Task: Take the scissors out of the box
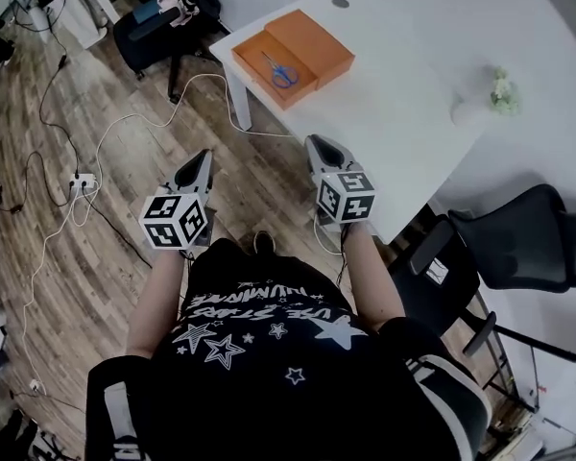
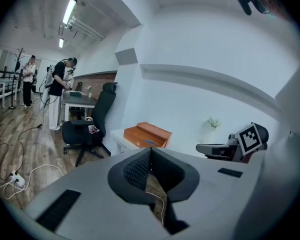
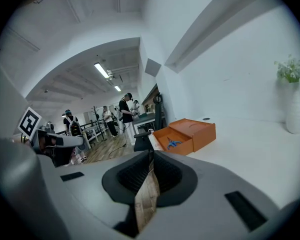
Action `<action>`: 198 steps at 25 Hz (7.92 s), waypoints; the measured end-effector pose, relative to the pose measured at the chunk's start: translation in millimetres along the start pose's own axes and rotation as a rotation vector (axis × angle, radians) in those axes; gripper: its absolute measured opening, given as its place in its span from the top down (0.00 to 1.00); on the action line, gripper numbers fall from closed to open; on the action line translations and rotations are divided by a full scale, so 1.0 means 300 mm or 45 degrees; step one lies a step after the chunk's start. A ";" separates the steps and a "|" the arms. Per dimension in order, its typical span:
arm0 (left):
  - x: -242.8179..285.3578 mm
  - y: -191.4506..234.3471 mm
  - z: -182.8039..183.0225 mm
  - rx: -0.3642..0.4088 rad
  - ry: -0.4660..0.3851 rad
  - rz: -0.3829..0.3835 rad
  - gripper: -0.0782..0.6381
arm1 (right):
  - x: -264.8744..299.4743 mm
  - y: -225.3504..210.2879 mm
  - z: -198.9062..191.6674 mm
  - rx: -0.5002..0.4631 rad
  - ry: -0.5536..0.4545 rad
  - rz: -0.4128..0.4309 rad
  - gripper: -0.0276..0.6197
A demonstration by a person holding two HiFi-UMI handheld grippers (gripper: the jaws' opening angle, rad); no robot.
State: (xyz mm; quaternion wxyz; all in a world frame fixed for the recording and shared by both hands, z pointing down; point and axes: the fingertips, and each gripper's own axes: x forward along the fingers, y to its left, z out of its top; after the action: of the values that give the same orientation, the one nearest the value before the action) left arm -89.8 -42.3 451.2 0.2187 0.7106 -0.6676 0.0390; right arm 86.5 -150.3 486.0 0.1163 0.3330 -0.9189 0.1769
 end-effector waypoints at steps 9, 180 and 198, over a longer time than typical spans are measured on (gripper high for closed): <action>0.066 0.119 0.033 -0.033 0.005 0.003 0.87 | 0.139 0.015 0.008 -0.013 0.046 0.006 0.87; 0.152 -0.095 -0.042 -0.068 0.090 -0.251 0.87 | -0.095 0.035 -0.085 -0.463 0.366 -0.115 0.80; 0.066 -0.096 -0.097 -0.081 0.090 -0.227 0.87 | -0.145 0.077 -0.179 -0.501 0.418 -0.107 0.80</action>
State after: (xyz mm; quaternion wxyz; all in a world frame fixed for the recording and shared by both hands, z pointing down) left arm -53.0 -49.7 476.9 0.2672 0.7581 -0.5944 0.0233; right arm 109.3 -87.4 514.8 0.3338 0.3087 -0.8897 0.0416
